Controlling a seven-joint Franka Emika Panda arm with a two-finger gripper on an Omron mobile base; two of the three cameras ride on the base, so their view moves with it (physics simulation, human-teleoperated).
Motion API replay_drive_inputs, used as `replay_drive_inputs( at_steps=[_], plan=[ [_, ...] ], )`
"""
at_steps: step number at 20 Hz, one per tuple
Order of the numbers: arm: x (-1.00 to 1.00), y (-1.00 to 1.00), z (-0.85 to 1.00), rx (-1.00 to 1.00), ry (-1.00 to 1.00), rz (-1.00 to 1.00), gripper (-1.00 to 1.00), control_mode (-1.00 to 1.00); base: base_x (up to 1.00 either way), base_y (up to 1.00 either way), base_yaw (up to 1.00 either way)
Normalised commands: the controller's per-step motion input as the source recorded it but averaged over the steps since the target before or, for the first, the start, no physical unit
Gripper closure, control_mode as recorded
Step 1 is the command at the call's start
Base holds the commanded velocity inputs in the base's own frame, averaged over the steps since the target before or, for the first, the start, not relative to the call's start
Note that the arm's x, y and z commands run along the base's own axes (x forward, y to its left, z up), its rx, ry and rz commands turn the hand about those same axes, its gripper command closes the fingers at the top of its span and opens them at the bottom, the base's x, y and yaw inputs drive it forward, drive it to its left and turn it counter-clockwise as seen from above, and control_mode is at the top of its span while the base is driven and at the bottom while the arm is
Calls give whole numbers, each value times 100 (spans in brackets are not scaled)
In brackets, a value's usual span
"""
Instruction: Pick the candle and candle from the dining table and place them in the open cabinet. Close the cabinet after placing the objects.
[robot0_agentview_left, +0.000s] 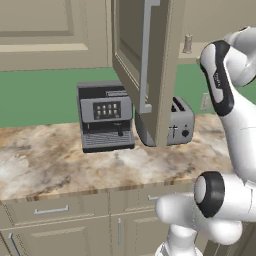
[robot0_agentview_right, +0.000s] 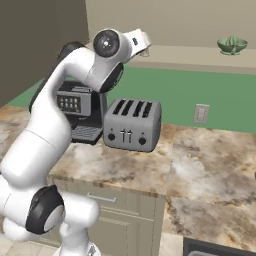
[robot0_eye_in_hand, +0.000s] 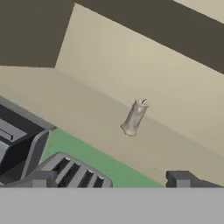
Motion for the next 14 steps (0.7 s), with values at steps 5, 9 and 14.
replay_drive_inputs(
  at_steps=[5, 9, 14],
  plan=[
    [-80, 5, -22, -2, -8, 0, -100, -100, 0, 0, 0],
    [-36, 2, -12, 0, 3, 0, -100, -100, 0, 0, 0],
    [-50, 1, -23, 0, 2, 0, -100, -100, 0, 0, 0]
  ],
)
